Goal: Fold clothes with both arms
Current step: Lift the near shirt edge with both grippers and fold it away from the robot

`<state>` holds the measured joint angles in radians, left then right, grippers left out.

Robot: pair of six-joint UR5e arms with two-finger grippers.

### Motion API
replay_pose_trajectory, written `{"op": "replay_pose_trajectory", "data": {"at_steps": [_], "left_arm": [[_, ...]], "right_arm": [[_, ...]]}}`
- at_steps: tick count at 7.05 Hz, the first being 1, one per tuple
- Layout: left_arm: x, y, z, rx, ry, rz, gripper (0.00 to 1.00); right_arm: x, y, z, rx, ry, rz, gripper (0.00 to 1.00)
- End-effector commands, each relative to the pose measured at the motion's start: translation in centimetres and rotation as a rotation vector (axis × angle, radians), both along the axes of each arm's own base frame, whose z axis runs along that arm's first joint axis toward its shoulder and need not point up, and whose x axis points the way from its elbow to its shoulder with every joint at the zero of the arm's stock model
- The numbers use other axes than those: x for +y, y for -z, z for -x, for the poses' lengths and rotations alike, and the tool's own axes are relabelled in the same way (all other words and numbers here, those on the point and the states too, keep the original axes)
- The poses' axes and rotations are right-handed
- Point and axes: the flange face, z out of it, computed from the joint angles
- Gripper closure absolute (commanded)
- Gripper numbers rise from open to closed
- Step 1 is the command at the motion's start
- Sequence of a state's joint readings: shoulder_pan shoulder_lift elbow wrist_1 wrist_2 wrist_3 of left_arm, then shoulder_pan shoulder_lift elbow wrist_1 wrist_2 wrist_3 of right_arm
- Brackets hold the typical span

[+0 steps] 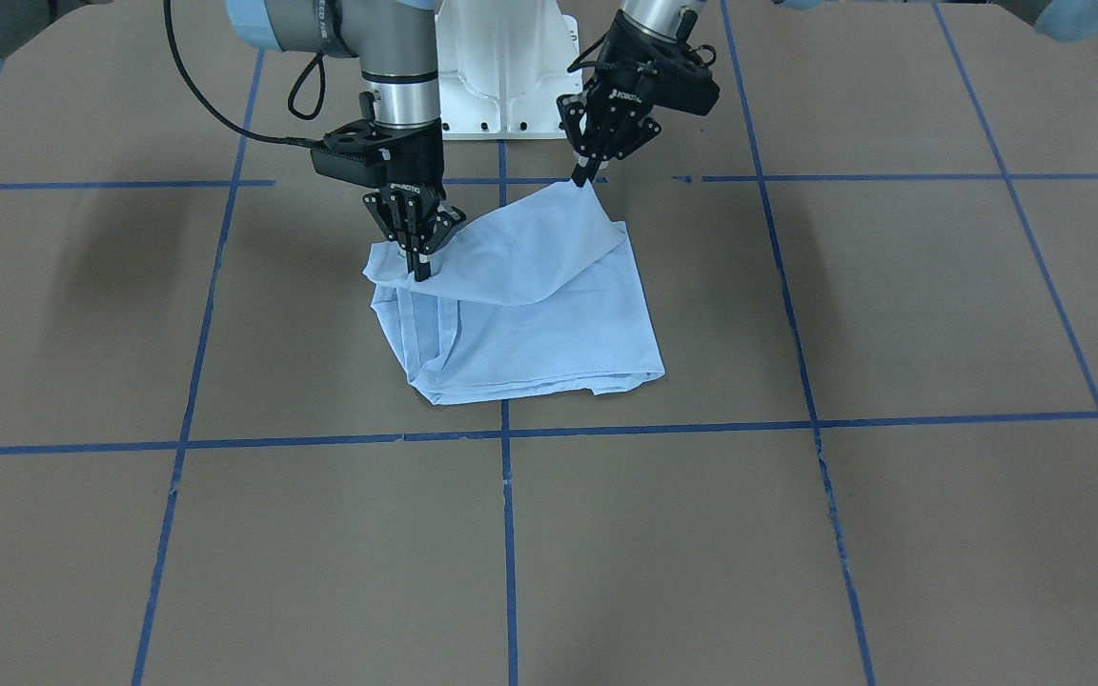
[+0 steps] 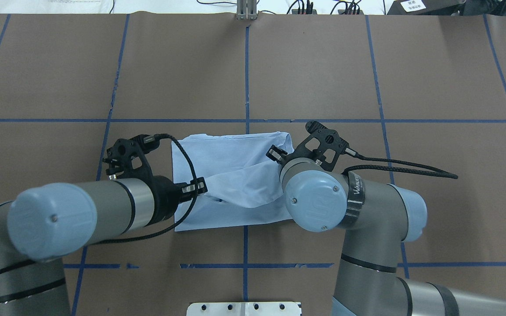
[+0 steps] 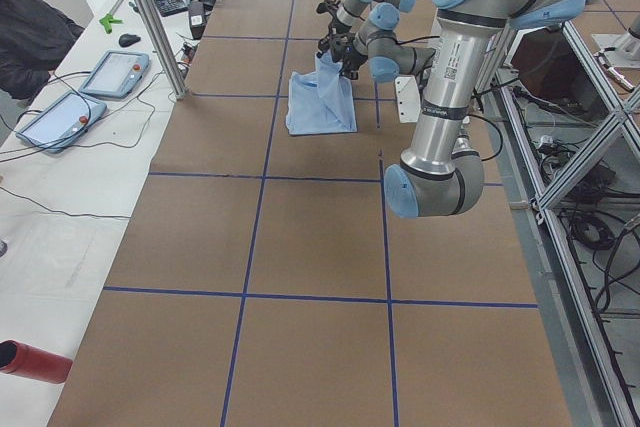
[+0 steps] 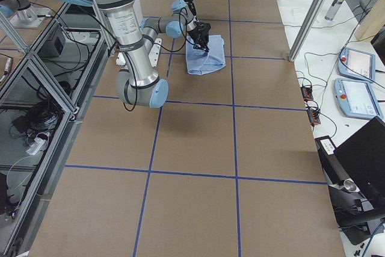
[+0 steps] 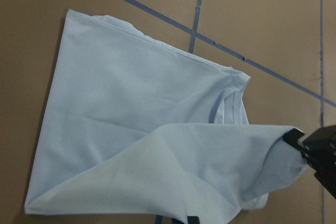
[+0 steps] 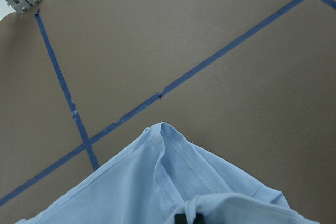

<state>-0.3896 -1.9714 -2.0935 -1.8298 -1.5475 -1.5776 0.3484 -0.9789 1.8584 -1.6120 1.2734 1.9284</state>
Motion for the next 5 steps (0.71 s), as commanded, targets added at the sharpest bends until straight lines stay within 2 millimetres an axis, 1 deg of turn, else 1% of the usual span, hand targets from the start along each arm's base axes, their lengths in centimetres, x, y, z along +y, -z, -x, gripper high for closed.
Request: {"op": "replay_pose_trajectory", "data": {"at_steps": [1, 2, 3, 4, 5], "left_arm": [[-5.4, -2.7, 0.5, -0.098, 0.037, -0.036, 1.0], [-7.1, -3.7, 0.8, -0.133, 0.053, -0.044, 1.0], [-8.6, -4.5, -0.1, -0.159, 0.061, -0.041, 1.0], [-11.0, -5.2, -1.9, -0.199, 0.068, -0.039, 1.0], [-12.5, -7.5, -3.7, -0.206, 0.073, -0.037, 1.0]], "right_arm": [[-3.3, 0.2, 3.7, 0.009, -0.023, 0.003, 1.0], [-4.8, -0.9, 4.8, 0.01, -0.037, 0.002, 1.0], [-6.0, -2.0, 5.4, 0.035, -0.038, 0.011, 1.0], [-6.6, -2.5, 5.3, 0.044, -0.029, 0.024, 1.0], [-7.0, -3.6, 5.7, 0.07, -0.027, 0.031, 1.0]]}}
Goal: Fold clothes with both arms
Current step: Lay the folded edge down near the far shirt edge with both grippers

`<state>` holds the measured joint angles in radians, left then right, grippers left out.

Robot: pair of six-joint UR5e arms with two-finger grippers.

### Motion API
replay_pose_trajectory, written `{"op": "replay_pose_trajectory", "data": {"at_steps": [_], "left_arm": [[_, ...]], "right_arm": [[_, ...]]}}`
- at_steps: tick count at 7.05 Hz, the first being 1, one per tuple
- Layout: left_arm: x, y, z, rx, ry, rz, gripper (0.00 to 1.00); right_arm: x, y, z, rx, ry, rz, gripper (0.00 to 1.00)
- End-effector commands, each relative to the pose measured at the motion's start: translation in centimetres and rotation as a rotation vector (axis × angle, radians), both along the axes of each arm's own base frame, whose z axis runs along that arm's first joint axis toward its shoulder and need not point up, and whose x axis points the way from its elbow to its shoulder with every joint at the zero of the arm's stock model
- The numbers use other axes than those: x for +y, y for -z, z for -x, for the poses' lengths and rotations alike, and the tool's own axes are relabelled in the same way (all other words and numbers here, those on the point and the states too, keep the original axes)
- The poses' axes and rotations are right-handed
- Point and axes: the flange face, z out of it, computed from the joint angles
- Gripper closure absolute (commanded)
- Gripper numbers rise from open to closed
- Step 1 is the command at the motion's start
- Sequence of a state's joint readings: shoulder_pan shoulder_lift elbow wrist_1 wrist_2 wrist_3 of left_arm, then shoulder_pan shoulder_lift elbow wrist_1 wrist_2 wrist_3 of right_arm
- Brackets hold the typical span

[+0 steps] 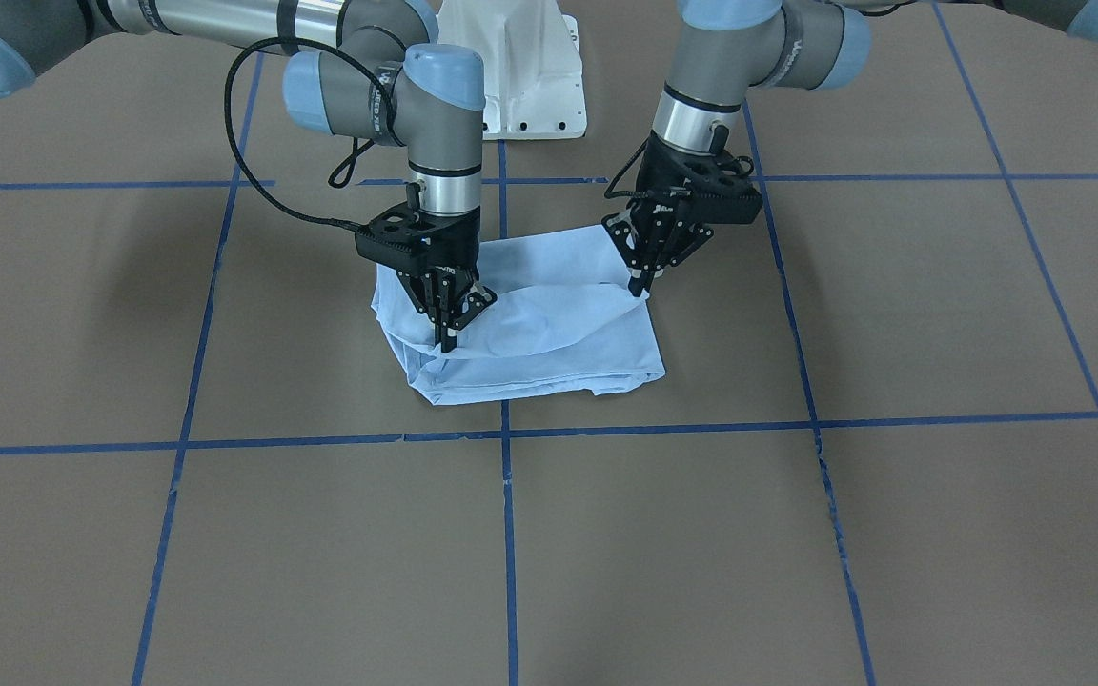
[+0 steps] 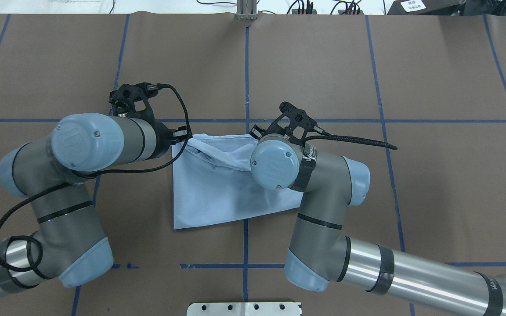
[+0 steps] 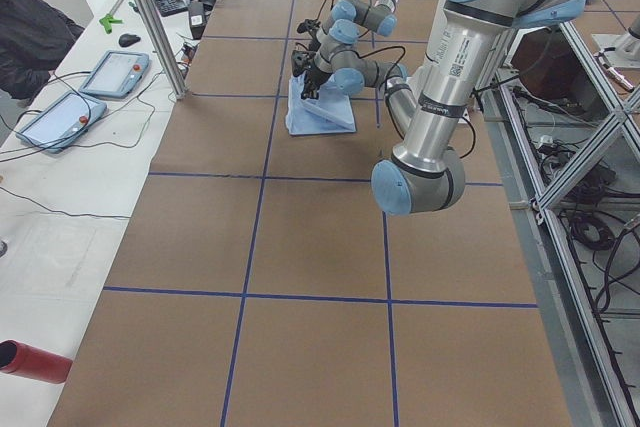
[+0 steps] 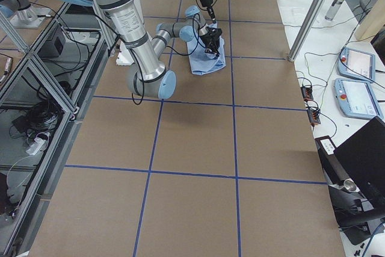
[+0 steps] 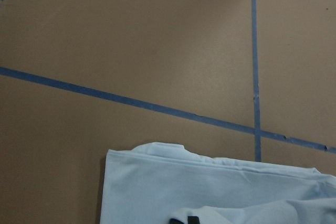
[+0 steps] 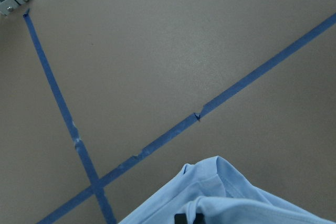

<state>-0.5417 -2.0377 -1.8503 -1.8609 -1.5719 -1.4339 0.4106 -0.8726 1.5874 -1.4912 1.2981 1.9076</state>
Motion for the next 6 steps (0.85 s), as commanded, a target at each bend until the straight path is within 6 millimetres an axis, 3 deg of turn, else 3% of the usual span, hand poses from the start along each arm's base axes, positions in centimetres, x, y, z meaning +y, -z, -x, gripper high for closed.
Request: {"op": "replay_pose_trajectory", "data": {"at_steps": [1, 2, 3, 4, 5, 6], "left_arm": [[-2.9, -4.0, -3.4, -0.009, 0.005, -0.007, 1.0], [-3.1, -4.5, -3.8, -0.014, 0.002, -0.012, 1.0], [-3.1, -4.4, -3.7, -0.014, -0.002, -0.018, 1.0], [-3.2, -4.6, -3.5, -0.022, -0.01, -0.032, 0.78], [-3.2, -4.6, -3.1, -0.03, -0.038, -0.091, 0.39], [-3.7, -4.9, -2.5, -0.058, -0.061, -0.144, 0.0]], "right_arm": [[-0.8, -1.7, 0.7, 0.035, 0.005, 0.015, 1.0], [-0.8, -1.6, 0.6, 0.033, 0.005, 0.014, 1.0], [-0.8, -1.7, 0.7, 0.06, 0.036, -0.008, 0.65], [-1.1, -1.6, 0.5, 0.106, 0.094, -0.057, 0.01], [-2.3, -1.6, -0.4, 0.116, 0.097, -0.061, 0.0], [-2.4, -0.3, -0.7, 0.108, 0.147, -0.082, 0.0]]}}
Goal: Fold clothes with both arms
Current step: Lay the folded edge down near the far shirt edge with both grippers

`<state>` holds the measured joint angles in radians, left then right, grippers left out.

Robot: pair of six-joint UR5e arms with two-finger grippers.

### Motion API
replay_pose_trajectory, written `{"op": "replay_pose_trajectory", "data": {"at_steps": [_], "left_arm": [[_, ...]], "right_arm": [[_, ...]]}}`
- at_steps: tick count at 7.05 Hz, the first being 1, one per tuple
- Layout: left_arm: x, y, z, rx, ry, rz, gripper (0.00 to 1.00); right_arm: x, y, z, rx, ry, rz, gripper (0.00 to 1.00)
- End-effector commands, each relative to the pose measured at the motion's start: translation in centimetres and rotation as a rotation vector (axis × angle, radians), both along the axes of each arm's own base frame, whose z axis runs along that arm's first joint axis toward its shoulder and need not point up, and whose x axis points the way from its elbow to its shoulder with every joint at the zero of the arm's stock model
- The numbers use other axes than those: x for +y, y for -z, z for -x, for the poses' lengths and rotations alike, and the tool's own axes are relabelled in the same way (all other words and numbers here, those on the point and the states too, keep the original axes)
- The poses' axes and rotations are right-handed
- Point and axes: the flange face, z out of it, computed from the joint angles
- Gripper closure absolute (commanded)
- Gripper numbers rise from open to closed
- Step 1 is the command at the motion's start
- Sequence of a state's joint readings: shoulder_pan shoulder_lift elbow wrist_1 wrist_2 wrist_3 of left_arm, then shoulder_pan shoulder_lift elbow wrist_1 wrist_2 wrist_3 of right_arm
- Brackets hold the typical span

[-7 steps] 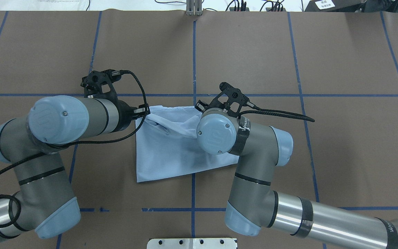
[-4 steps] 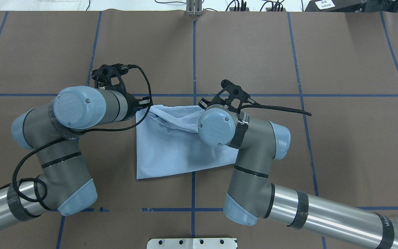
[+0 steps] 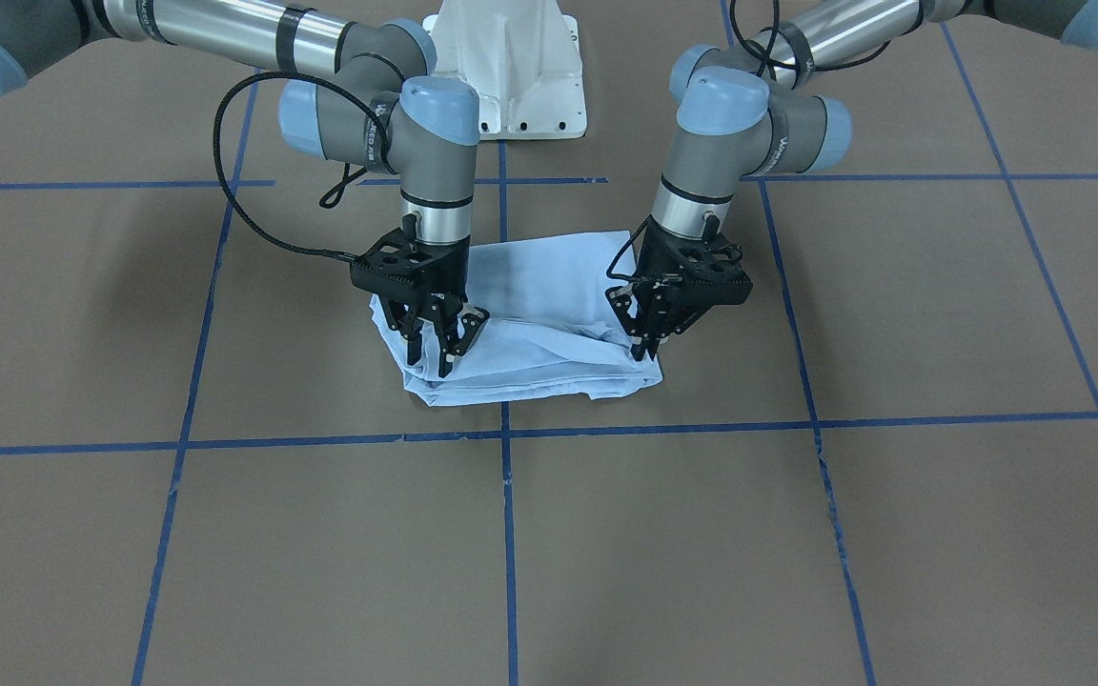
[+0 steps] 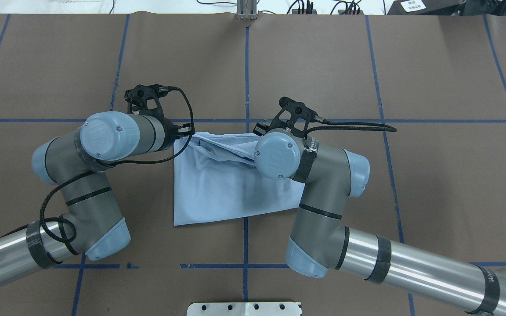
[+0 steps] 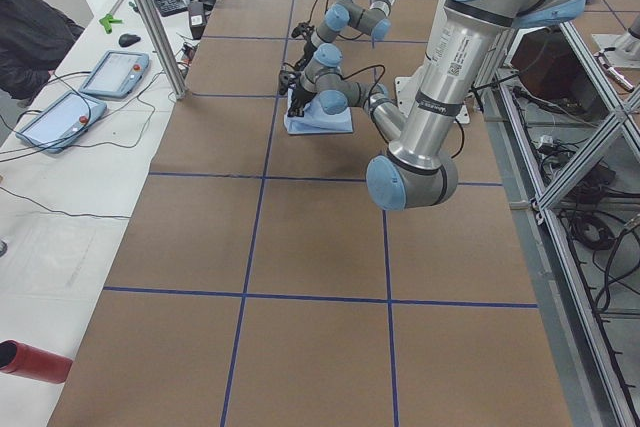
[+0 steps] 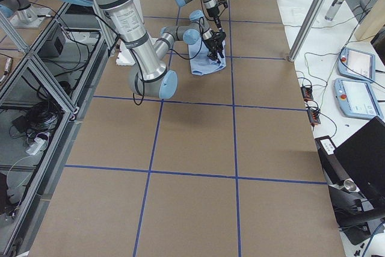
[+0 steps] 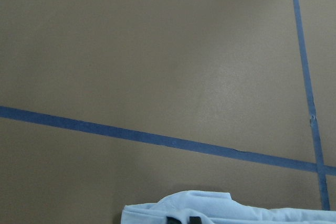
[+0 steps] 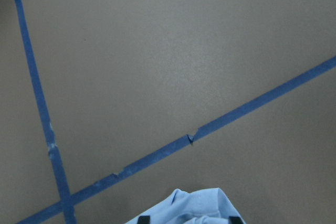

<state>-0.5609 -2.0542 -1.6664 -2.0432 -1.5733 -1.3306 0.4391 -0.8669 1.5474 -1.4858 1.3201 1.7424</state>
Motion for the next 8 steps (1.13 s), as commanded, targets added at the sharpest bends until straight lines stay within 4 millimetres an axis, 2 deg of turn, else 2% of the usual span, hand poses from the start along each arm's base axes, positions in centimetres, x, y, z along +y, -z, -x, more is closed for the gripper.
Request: {"op": "replay_pose_trajectory", "data": {"at_steps": [1, 3, 4, 5, 6, 8], "left_arm": [[-0.6, -0.3, 1.2, -0.013, -0.053, -0.047, 0.0], [-1.2, 0.0, 2.4, 0.015, -0.09, -0.083, 0.0], [-1.2, 0.1, 2.4, 0.016, -0.09, -0.085, 0.0], [-1.3, 0.2, 2.5, 0.018, -0.086, -0.085, 0.0], [-1.2, 0.2, 2.4, 0.019, -0.087, -0.083, 0.0], [-1.2, 0.2, 2.4, 0.019, -0.087, -0.083, 0.0]], "right_arm": [[-0.2, 2.9, -0.6, -0.018, 0.061, -0.034, 0.0], [3.5, 3.8, 1.3, 0.012, 0.159, -0.106, 0.0], [6.4, 3.1, 3.3, 0.072, 0.222, -0.168, 0.0], [8.4, 3.8, 4.5, 0.12, 0.27, -0.244, 0.0], [9.5, 2.7, 5.5, 0.157, 0.28, -0.263, 0.0], [9.1, 1.4, 6.7, 0.222, 0.29, -0.284, 0.0]]}}
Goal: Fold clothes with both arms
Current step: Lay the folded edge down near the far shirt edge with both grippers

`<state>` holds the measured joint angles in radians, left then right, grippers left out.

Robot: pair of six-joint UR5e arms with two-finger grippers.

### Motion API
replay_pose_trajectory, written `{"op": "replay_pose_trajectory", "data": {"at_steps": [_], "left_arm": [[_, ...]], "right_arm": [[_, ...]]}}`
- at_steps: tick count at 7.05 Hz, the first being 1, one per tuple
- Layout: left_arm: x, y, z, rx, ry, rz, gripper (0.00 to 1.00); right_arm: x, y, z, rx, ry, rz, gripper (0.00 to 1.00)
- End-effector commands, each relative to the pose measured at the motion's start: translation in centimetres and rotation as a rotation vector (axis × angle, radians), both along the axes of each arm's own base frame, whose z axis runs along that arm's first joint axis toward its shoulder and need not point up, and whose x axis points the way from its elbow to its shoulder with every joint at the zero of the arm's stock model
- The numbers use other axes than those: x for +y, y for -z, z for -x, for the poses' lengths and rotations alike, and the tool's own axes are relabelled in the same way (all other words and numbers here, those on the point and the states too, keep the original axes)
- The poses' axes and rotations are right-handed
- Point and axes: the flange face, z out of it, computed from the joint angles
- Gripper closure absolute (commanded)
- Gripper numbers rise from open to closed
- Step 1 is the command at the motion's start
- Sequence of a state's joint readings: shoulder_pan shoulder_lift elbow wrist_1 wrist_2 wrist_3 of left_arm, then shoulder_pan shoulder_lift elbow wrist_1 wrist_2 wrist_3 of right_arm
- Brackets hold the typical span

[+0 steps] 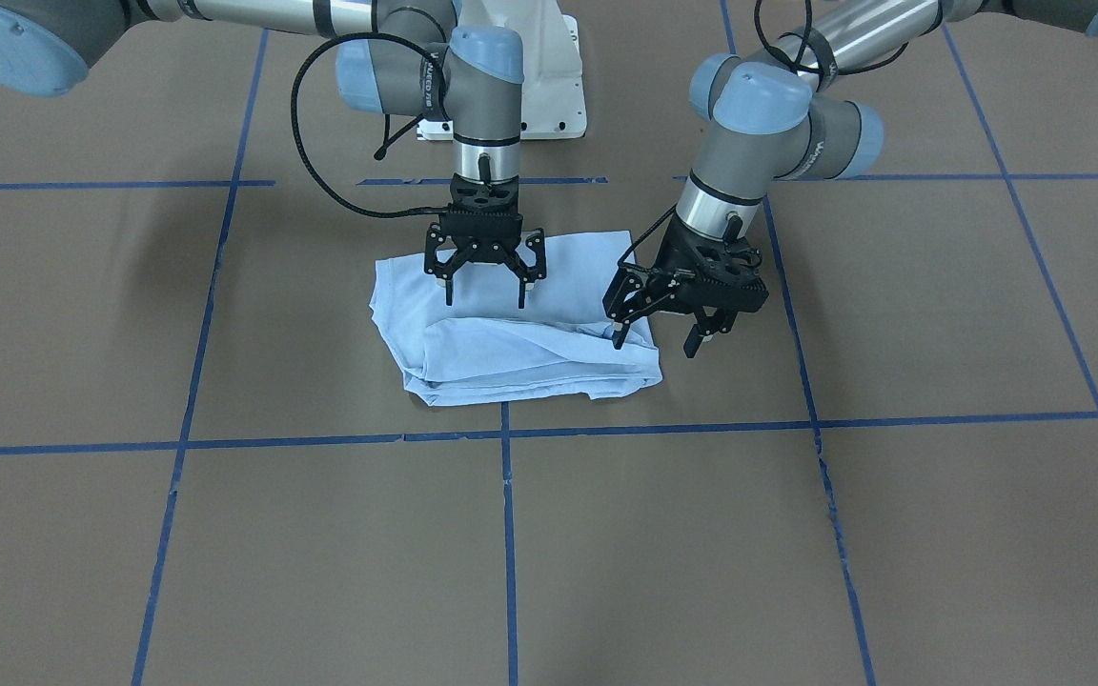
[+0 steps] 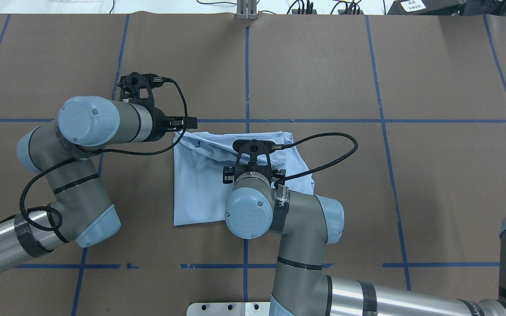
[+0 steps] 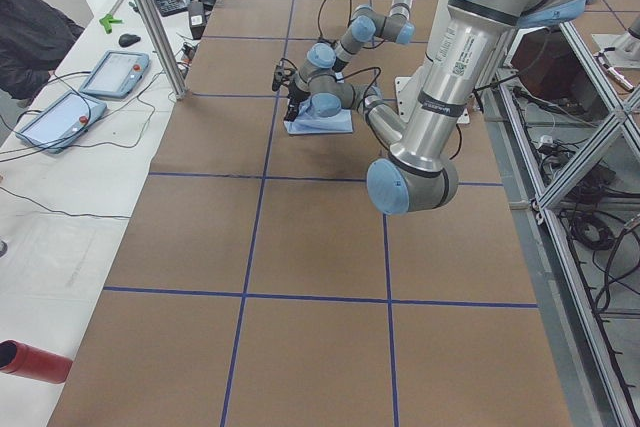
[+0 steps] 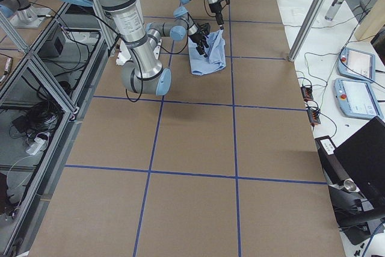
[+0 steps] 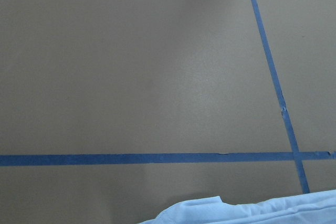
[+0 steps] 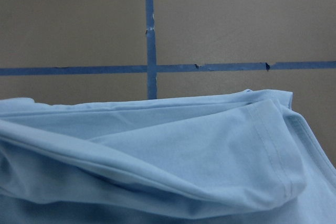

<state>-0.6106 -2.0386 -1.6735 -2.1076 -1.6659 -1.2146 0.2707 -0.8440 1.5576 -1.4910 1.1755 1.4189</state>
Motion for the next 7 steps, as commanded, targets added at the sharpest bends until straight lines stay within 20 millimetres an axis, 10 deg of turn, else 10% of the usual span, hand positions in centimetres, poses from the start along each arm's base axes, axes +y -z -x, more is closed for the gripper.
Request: {"op": "replay_pose_trajectory", "data": {"at_steps": [1, 4, 7], "left_arm": [[-0.1, 0.0, 0.1, 0.0, 0.002, 0.0, 0.0], [0.1, 0.1, 0.1, 0.003, -0.001, -0.001, 0.0], [0.1, 0.1, 0.1, 0.003, -0.001, -0.001, 0.0]], "right_arm": [[-1.1, -1.7, 0.9, 0.063, -0.022, -0.025, 0.0], [-6.4, -1.9, 0.2, 0.097, -0.093, -0.019, 0.0], [-19.5, -3.2, -1.7, 0.06, -0.209, -0.041, 0.0]]}}
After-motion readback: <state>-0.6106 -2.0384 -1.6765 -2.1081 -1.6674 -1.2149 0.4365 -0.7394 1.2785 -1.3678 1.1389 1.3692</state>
